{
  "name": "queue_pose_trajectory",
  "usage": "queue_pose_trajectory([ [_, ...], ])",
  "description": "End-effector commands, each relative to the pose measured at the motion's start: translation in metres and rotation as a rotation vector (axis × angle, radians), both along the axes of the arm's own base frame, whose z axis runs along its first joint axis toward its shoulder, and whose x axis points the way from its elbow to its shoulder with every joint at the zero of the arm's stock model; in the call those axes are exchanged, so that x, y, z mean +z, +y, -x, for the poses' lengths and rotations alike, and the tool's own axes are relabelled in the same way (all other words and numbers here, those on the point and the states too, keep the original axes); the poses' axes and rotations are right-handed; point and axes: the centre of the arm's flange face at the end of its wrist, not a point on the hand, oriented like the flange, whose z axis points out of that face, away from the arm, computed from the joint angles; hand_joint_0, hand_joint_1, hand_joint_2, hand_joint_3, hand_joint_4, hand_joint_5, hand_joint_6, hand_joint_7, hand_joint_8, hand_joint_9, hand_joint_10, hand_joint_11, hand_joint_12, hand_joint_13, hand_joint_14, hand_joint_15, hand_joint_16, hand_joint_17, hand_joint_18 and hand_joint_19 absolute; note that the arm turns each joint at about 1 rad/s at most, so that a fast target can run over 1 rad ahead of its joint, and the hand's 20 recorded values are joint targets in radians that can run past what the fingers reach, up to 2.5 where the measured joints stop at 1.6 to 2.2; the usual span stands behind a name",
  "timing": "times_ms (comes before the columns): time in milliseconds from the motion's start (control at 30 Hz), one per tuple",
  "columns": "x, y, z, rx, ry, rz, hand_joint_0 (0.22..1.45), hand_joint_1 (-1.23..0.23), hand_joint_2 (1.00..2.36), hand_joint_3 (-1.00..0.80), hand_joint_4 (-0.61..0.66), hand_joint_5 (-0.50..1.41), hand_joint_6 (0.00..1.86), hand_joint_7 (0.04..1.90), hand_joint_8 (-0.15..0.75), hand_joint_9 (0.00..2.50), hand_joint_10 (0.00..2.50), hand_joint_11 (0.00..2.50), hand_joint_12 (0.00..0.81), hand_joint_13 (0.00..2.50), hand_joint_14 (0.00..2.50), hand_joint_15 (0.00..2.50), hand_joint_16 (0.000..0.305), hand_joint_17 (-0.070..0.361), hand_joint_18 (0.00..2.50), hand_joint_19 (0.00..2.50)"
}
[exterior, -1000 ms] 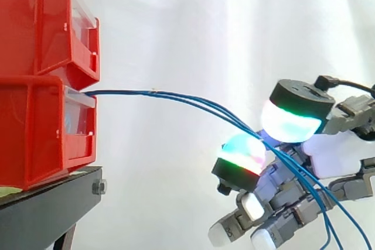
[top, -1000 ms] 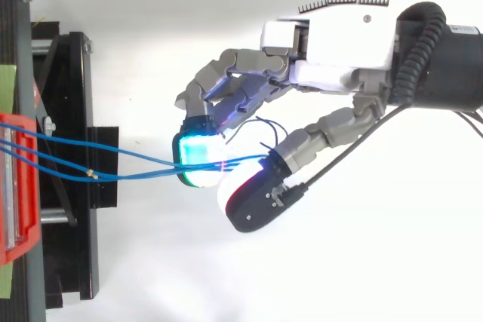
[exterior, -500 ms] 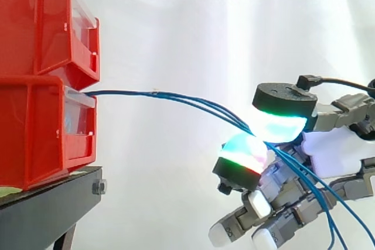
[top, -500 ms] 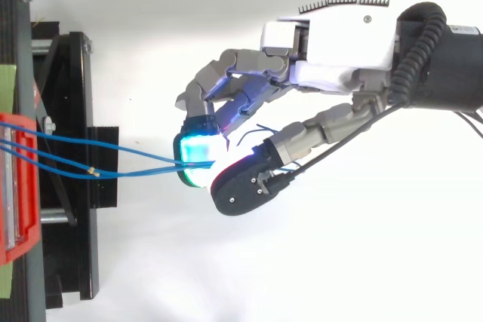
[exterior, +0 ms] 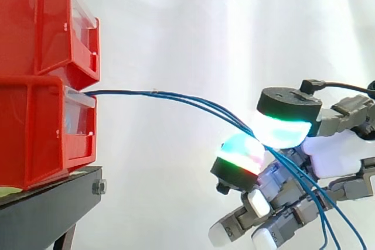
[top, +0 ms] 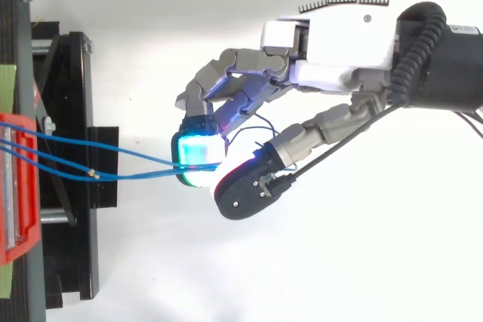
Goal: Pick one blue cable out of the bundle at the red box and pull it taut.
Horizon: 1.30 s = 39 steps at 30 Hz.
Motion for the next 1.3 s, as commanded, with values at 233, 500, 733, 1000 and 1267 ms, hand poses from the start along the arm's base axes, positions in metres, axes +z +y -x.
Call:
queue_pose_trajectory([
  [233,0.006,-0.0009,-0.0028,-0.002,-0.011,0.001,0.78,-0.89,1.01,-0.43,-0.13,-0.21,0.88,0.98,0.286,0.77,0.01,0.73,0.344,0.36,0.0,0.11,0.05,0.112,0.48,0.24],
  [500,0.0061,-0.0009,-0.0029,-0.002,-0.012,0.002,0.81,-0.9,1.01,-0.39,-0.06,-0.22,0.89,1.0,0.264,0.7,0.01,0.73,0.346,0.32,0.0,0.11,0.049,0.111,0.44,0.25],
  [733,0.0062,-0.002,-0.003,-0.003,-0.014,0.004,0.63,-0.95,1.0,-0.5,0.04,-0.23,0.86,0.91,0.257,0.59,0.01,0.69,0.348,0.27,0.0,0.1,0.051,0.115,0.42,0.23],
  [1000,0.0062,-0.0031,-0.0028,-0.004,-0.013,0.005,0.52,-0.77,1.0,-0.5,0.09,-0.2,0.86,0.92,0.302,0.69,0.01,0.69,0.369,0.31,0.0,0.12,0.055,0.123,0.43,0.28],
  [1267,0.0053,-0.002,-0.0033,-0.003,-0.014,0.004,0.64,-0.76,1.02,-0.26,0.01,-0.19,0.9,1.01,0.315,0.77,0.01,0.7,0.349,0.38,0.01,0.14,0.05,0.112,0.49,0.27],
])
